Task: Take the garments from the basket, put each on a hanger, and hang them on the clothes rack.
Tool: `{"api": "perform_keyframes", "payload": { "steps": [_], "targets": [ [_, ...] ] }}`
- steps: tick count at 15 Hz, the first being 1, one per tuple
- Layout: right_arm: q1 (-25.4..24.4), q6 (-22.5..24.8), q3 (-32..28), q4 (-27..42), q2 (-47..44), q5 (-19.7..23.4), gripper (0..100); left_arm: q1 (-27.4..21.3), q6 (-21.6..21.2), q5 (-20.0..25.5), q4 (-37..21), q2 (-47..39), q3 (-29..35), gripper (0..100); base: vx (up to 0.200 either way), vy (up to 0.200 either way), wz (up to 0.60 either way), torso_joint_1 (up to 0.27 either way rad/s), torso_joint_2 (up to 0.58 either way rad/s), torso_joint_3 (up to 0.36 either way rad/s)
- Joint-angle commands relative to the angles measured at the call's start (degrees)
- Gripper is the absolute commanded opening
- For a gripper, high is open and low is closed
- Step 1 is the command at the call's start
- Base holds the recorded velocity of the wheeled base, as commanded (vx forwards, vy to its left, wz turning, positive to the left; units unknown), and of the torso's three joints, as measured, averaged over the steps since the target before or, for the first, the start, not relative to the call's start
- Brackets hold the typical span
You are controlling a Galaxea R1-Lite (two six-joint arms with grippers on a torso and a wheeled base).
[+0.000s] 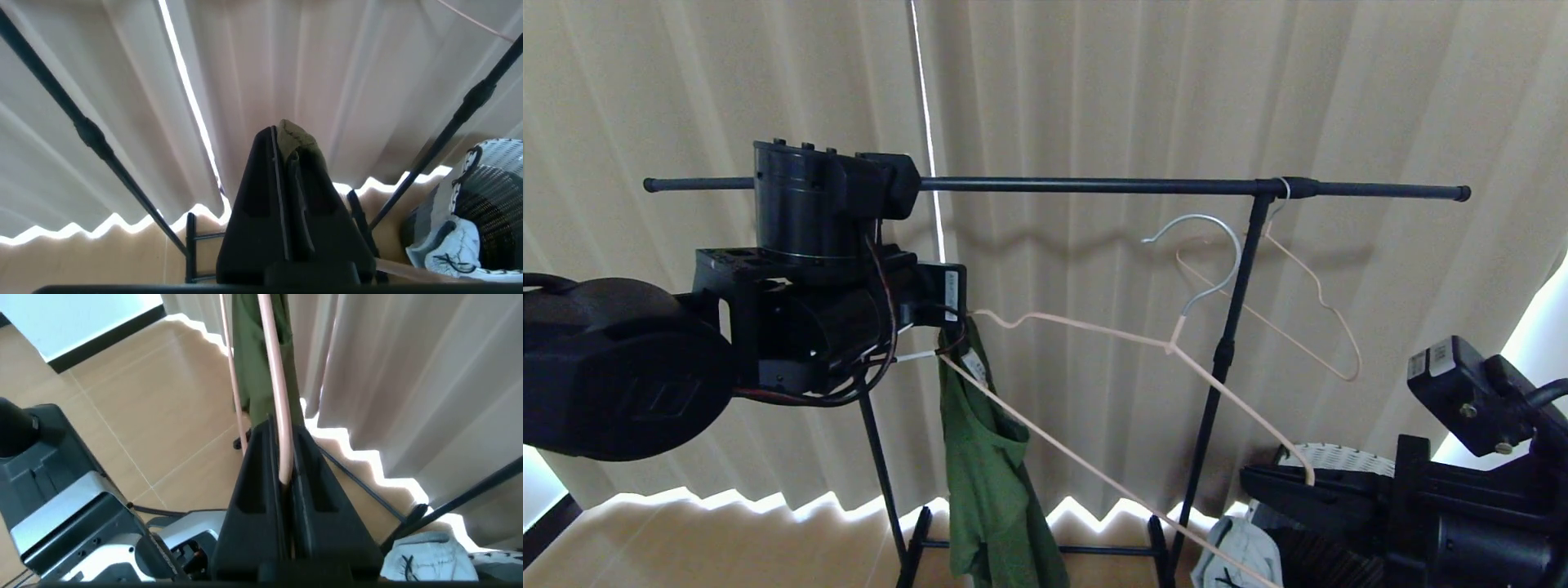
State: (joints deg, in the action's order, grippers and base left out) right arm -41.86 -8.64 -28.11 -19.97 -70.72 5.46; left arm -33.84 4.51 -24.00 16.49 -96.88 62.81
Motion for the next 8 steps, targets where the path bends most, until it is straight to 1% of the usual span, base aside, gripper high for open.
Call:
{"api": "perform_keyframes", "payload": {
  "steps": [1,4,6,7,8],
  "targets": [
    [0.11,-0.59,-0.63,0.02,-1.7,-0.1,0,0.09,-0.03,-0.43,-0.06,0.9,-0.05,0,0.0,0.0,0.0,0.0,0.0,0.0],
    [0.11,-0.76,-0.89,0.02,-1.7,-0.54,0,0.0,-0.12,-1.57,-0.06,0.81,-0.14,0,0.0,0.0,0.0,0.0,0.0,0.0],
    [0.64,-1.11,-1.07,-0.07,-1.79,-0.54,0,0.0,-0.12,-1.57,-0.59,0.9,-0.49,0,0.0,0.0,0.0,0.0,0.0,0.0],
    [0.91,-1.29,-1.51,0.02,-1.79,-0.54,0,0.0,-0.12,-2.1,-1.99,0.99,-0.58,0,0.0,0.0,0.0,0.0,0.0,0.0],
    [0.91,-1.29,-1.77,0.02,-1.7,-0.54,0,0.09,-0.12,-2.72,-2.08,0.9,-0.49,0,0.0,0.0,0.0,0.0,0.0,0.0]
  ]
}}
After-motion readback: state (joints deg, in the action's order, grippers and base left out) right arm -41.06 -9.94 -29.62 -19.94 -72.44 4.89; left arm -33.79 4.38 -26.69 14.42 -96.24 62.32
